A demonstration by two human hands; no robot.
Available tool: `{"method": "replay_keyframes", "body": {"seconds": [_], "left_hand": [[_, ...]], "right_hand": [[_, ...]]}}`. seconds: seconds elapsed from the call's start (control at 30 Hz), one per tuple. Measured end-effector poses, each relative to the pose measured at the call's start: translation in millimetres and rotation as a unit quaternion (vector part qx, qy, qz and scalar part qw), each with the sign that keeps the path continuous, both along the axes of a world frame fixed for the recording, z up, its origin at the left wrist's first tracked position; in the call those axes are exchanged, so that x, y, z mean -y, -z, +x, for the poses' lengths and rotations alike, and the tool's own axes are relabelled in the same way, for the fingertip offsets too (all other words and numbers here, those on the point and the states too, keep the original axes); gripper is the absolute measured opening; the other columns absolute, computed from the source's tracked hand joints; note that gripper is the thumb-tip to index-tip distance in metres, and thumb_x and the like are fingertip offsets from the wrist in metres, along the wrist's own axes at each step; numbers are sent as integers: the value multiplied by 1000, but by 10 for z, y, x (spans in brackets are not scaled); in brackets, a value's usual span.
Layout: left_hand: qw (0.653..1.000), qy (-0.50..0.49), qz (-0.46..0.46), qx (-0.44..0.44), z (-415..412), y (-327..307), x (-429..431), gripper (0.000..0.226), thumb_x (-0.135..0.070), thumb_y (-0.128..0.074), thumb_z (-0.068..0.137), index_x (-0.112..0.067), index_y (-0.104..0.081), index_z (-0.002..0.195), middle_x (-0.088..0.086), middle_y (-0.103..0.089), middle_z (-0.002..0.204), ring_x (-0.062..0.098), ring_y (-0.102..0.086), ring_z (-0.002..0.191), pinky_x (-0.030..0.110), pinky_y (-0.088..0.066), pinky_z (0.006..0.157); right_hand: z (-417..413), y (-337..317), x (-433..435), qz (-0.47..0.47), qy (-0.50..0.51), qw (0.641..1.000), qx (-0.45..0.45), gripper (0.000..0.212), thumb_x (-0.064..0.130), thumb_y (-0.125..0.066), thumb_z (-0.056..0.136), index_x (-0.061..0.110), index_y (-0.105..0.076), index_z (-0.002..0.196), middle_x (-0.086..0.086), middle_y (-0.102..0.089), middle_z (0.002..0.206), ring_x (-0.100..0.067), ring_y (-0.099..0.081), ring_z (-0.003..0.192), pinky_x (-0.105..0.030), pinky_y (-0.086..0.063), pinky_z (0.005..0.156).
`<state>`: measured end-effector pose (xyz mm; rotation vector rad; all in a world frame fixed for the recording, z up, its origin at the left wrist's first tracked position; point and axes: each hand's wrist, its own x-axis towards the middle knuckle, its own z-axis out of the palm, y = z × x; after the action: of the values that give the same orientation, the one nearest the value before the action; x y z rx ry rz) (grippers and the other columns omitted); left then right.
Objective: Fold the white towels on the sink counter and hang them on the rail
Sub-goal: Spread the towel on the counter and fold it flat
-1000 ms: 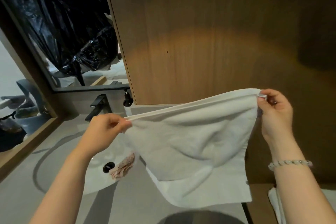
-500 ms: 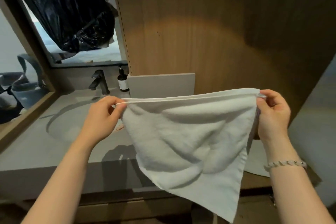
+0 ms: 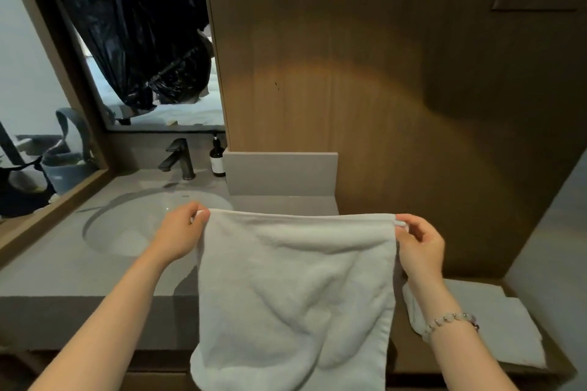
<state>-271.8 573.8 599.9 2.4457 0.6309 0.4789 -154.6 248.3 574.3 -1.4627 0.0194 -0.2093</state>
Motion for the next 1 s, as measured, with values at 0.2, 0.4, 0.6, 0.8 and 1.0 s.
{"method": "replay_keyframes", "body": {"seconds": [0.2, 0.4, 0.6, 0.8, 1.0], "left_hand": [[999, -38, 18, -34, 460, 38, -274, 20, -16, -41, 98, -5, -57, 96, 8, -54, 92, 23, -47, 85, 29, -32, 72], [999, -40, 12, -33, 976, 428, -775, 21, -19, -50, 95, -6, -66, 95, 10, -66, 95, 25, -56, 85, 28, -37, 73], [998, -23, 15, -59, 1545, 814, -1238, 22, -19, -53, 94, -6, -70, 103, 10, -69, 105, 27, -60, 97, 27, -37, 75], [998, -28, -12, -55, 2096, 1175, -1532, 23, -19, -54, 94, -6, -71, 104, 12, -69, 108, 31, -61, 102, 30, -41, 82], [991, -65, -103, -50, 2402, 1480, -1710, 18, -10, -58, 89, -6, -71, 101, 14, -69, 106, 32, -60, 102, 32, -41, 89]], "right_hand": [[592, 278, -312, -117, -7, 993, -4, 20, 0, -54, 89, 16, -66, 89, 3, -63, 86, -17, -59, 88, -27, -50, 71], [1136, 472, -663, -205, -1, 979, 16, 15, 6, -53, 93, 12, -66, 99, 0, -62, 94, -14, -55, 87, -14, -42, 64], [1640, 699, -1150, -218, 22, 975, -35, 17, 4, -54, 92, 8, -66, 103, 0, -61, 95, -14, -54, 88, -8, -36, 61], [2047, 901, -1478, -261, 36, 961, -84, 19, -4, -56, 88, 7, -65, 100, -4, -60, 94, -19, -55, 89, -22, -47, 72], [2457, 1058, -1712, -301, 29, 950, -79, 25, -8, -49, 85, 13, -62, 87, -6, -61, 87, -22, -56, 80, -15, -39, 57]]}}
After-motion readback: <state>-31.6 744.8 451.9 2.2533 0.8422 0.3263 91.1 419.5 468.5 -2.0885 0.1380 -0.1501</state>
